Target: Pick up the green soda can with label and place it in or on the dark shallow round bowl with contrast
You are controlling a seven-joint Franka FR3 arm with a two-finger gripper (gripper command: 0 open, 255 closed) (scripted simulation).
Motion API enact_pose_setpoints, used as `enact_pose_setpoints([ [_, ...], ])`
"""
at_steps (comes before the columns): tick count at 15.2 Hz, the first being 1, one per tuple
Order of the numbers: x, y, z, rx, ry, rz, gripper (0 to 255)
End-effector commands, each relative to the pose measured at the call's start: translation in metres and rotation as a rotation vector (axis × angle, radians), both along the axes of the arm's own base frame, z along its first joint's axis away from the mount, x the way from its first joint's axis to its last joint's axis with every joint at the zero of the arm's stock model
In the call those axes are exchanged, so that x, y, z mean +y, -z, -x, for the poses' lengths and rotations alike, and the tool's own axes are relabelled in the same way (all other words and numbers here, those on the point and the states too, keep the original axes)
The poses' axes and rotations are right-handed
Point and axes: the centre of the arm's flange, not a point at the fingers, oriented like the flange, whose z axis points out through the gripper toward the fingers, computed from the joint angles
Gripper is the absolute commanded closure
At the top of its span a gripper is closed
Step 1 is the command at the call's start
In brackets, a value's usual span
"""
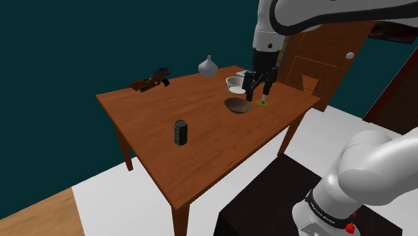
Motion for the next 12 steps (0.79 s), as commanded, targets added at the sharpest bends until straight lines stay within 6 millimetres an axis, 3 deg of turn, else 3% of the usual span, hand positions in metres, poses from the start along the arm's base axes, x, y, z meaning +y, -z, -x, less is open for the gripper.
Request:
enact_pose_setpoints([
  [1, 0.013, 0.018, -0.017, -0.008, -0.01, -0.003, 0],
  [12, 0.078, 0.097, -0.114, -0.04, -0.062, -0.018, 0],
])
